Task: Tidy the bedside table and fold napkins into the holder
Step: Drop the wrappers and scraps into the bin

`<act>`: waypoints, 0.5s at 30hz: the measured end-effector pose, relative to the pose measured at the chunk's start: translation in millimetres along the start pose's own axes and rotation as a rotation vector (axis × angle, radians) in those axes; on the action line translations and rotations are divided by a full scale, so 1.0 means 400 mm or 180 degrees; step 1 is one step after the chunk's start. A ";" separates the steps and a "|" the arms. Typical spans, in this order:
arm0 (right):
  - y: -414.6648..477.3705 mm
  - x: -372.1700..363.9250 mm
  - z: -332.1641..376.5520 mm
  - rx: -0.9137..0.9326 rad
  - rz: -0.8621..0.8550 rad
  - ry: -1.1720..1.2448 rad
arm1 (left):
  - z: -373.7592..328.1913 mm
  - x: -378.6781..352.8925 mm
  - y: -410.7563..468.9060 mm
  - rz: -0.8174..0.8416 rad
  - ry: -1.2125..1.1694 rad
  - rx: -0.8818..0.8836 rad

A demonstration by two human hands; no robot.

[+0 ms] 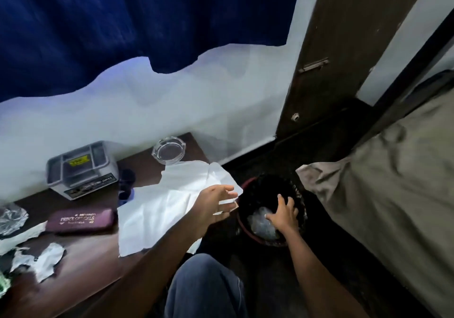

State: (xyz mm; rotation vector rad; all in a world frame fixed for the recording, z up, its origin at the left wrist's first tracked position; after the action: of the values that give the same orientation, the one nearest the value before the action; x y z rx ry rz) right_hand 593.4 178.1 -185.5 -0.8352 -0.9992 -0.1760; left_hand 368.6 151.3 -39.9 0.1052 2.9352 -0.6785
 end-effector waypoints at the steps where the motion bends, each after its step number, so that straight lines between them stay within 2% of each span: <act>1: 0.007 0.000 0.005 0.0100 0.0050 0.0180 | -0.001 0.004 0.000 -0.0034 -0.0025 -0.0010; 3: 0.005 0.001 0.014 0.0263 0.0169 0.0510 | -0.004 0.011 -0.003 -0.0113 -0.0115 -0.0046; 7: -0.027 0.021 0.020 0.0202 0.0243 0.1053 | 0.000 0.024 -0.024 -0.0189 -0.0111 -0.0009; 11: -0.088 0.069 0.078 0.0403 0.0271 0.1370 | -0.018 0.048 -0.067 -0.0103 -0.0226 0.0083; 15: -0.179 0.139 0.170 0.0673 0.0114 0.1605 | -0.056 0.106 -0.125 -0.0080 -0.0246 -0.0063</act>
State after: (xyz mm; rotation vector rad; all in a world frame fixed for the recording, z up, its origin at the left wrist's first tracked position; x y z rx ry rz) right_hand 543.4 188.6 -84.4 -0.5731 -0.5173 -0.2321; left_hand 319.5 118.0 -4.3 0.0395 2.8732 -0.6419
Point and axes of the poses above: each hand's wrist, its own y-axis towards the middle knuckle, its own x-axis out of the back of the hand, z = x × y, the point moved 7 cm from there along y, towards the middle knuckle, and after that the axes turned 13 degrees about -x, right-handed, at the moved point
